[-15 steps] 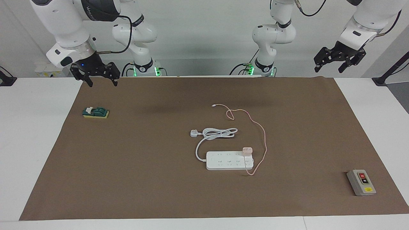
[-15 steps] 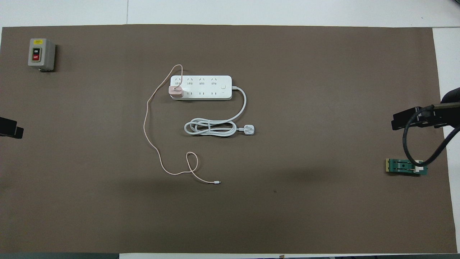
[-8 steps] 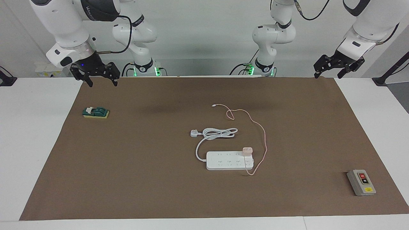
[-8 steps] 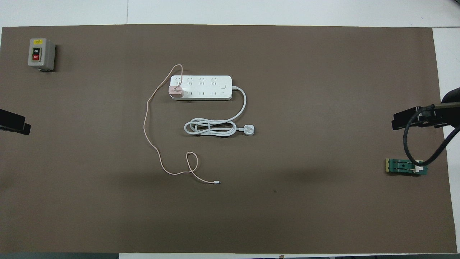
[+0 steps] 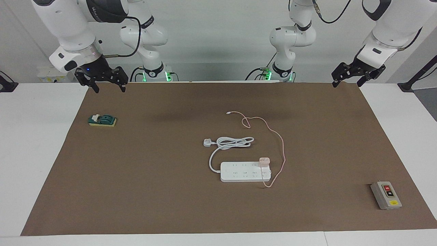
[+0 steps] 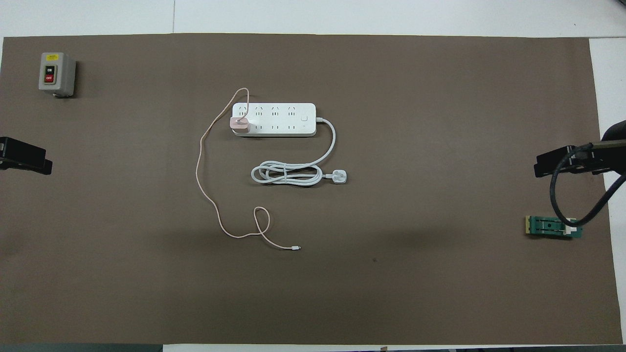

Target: Plug charger into power strip

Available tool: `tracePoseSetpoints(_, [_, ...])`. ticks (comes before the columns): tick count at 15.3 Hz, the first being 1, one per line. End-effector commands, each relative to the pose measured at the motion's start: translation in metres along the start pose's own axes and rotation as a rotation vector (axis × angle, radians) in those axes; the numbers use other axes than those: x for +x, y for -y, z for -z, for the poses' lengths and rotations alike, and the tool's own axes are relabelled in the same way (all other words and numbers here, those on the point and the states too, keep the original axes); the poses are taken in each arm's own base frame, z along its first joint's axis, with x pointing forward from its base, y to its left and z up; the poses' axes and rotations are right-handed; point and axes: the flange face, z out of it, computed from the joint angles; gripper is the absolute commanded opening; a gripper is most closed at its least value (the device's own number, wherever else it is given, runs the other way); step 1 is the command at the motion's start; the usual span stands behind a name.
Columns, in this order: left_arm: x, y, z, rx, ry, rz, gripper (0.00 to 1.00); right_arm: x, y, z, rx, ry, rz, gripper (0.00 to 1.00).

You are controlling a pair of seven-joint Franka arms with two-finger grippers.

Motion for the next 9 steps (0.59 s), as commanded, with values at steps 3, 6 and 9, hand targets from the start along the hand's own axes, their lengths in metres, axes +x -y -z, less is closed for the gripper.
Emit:
tracePoseSetpoints(3, [0.0005, 0.0065, 0.0065, -0.010, -0.059, 0.025, 1.00, -0.0058, -0.0032, 0.0031, 0.022, 0.004, 0.016, 1.00])
tracePoseSetpoints(6, [0.0011, 0.0062, 0.0056, -0.013, -0.060, 0.020, 1.00, -0.0058, -0.0034, 0.0031, 0.020, 0.004, 0.016, 1.00])
tracePoseSetpoints(9, [0.0003, 0.0043, 0.0061, -0.014, -0.059, 0.019, 1.00, -0.0058, -0.0034, 0.0031, 0.020, 0.004, 0.016, 1.00])
